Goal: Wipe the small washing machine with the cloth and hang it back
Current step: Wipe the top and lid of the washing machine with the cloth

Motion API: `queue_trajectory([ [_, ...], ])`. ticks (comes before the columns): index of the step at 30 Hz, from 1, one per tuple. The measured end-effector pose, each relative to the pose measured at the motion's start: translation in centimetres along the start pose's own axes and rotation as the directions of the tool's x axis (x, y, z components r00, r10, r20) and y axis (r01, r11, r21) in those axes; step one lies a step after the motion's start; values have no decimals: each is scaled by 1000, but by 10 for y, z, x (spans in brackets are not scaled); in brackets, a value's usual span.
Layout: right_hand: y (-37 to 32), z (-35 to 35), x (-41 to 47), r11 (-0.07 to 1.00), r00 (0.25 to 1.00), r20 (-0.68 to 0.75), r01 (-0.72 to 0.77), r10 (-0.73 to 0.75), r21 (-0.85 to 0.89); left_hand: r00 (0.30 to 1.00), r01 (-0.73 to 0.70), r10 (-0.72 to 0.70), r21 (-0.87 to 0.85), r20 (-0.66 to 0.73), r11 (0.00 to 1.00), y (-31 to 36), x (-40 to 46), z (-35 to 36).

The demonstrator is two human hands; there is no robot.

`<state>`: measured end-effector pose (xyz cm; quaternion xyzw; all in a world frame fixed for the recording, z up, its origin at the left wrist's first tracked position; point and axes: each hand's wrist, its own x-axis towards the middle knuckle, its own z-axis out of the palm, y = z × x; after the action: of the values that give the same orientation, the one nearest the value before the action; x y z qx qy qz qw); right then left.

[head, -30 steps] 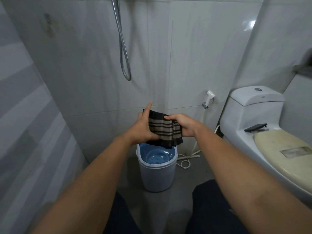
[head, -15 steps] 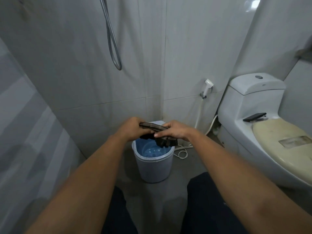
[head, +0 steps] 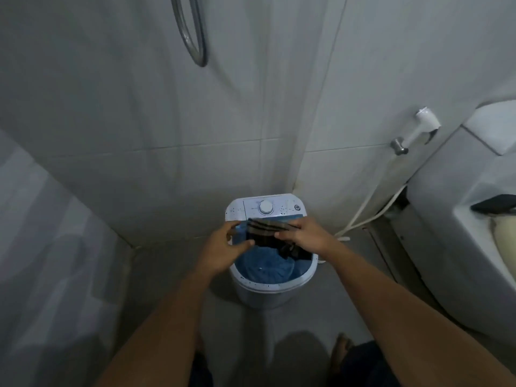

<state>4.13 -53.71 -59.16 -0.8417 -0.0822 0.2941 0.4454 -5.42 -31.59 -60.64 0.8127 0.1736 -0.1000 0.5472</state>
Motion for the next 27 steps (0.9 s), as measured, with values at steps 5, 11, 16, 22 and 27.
queue_trajectory([
  [5, -3, -21, 56, 999, 973, -226, -47, 46, -3, 948, 222, -246, -133, -203, 966, -71, 26, 2],
  [11, -36, 8, 149, 909, 952, -239, 79, -190, -410, 906, 319, -342, -129, -250, 939, -118, 53, 8],
  [16, -31, 70, 200, 527, 945, 16, 197, -328, -827, 916, 260, -313, -222, -251, 940, -132, 68, 25],
  [22, -6, 98, 199, 177, 838, 218, 346, -500, -922, 909, 287, -379, -398, -175, 871, -141, 86, 33],
  [27, 6, 95, 189, -167, 645, 458, 461, -611, -872, 912, 254, -376, -493, -164, 832, -145, 92, 35],
])
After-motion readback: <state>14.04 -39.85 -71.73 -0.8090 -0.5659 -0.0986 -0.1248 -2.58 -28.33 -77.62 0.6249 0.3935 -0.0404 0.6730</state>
